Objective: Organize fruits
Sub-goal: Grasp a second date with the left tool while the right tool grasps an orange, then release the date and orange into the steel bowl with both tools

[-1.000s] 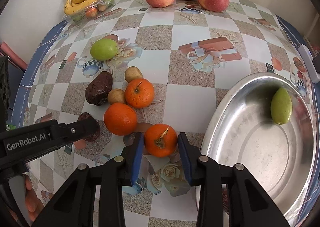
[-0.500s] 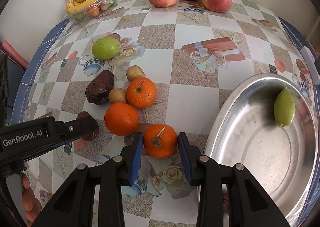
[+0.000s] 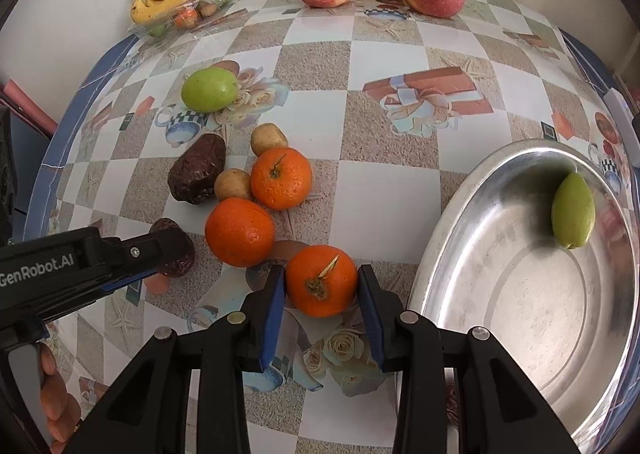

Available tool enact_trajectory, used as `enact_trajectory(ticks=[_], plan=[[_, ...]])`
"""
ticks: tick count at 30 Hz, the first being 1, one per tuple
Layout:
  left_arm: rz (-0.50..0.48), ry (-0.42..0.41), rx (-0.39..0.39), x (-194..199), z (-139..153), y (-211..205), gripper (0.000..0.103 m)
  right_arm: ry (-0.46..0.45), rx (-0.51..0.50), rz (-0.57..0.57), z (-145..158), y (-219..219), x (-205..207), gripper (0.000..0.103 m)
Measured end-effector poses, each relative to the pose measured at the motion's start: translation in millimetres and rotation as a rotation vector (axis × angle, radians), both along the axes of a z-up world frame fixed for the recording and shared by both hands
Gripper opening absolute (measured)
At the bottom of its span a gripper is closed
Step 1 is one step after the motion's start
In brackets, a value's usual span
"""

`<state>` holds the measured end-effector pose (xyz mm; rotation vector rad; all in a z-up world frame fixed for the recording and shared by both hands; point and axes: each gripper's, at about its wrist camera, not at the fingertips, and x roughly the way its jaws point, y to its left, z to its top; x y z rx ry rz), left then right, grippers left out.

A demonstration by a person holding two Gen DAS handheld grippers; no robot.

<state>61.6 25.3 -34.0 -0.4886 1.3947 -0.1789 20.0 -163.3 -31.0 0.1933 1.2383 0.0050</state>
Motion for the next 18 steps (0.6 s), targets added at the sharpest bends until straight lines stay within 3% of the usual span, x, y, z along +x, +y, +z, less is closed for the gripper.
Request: enact_trajectory(ticks=[8,18], plan=[[-0.034,-0.096,0.009,-3,25,-7,0.037,-0.044,0.011,-0.036,22,-8,-8,0.038],[-0.116,-0.142,-0.020,-12,33,-34,0.037,-0.084,0.041,-0.104,40,-31,-17,0.038]])
